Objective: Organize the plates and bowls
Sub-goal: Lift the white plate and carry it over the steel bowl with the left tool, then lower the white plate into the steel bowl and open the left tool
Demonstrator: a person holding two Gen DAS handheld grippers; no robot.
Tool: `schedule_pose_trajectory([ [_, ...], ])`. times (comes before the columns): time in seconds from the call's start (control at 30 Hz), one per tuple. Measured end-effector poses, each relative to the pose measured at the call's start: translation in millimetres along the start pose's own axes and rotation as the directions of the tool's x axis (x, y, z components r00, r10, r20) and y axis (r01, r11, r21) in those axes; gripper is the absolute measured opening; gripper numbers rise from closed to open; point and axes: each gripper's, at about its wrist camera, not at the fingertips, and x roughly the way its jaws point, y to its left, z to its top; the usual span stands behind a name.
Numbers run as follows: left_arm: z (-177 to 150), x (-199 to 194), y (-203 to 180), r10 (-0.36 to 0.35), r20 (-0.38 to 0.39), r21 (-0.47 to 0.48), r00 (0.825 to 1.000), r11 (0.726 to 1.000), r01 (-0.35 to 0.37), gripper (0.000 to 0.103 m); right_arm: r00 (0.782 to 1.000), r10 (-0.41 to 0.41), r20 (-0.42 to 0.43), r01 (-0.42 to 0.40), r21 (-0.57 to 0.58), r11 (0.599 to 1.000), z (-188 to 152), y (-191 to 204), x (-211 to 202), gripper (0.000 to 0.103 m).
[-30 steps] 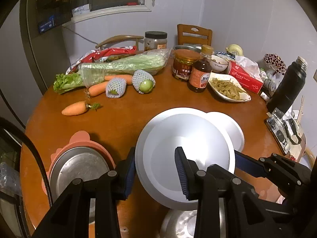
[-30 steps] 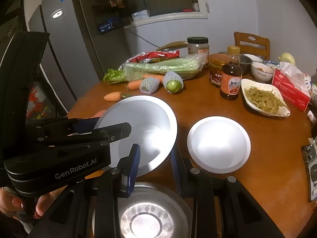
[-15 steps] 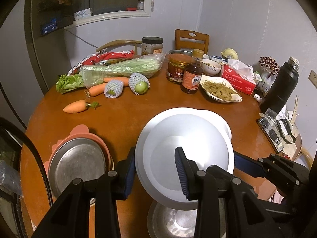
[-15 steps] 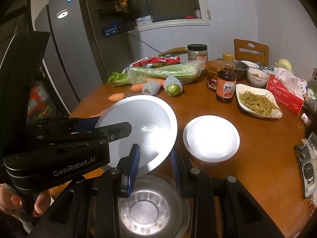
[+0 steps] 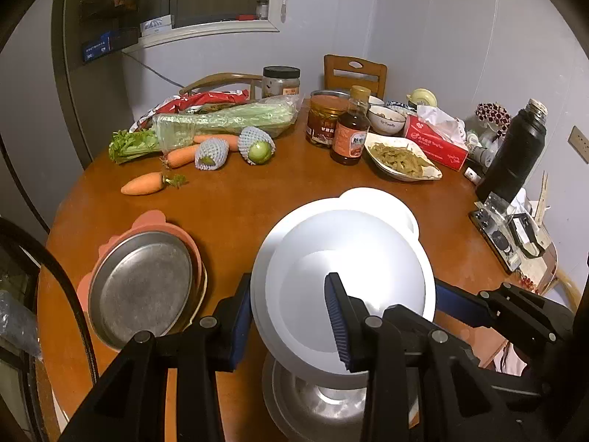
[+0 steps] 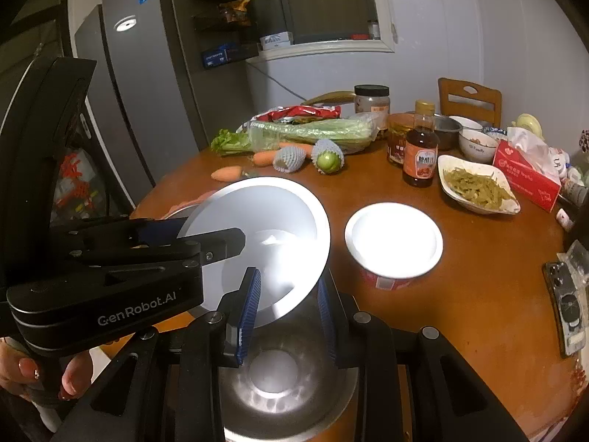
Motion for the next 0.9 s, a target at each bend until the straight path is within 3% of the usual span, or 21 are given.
schedule_pose_trajectory([
  [0.9,-54,-4,-19,-0.008,-0.059,0.030,0.998,0.999,0.010,0.039,0.999,0.000,-0.036,-0.001,-0.013,1.000,-55,3,-20,0.032],
])
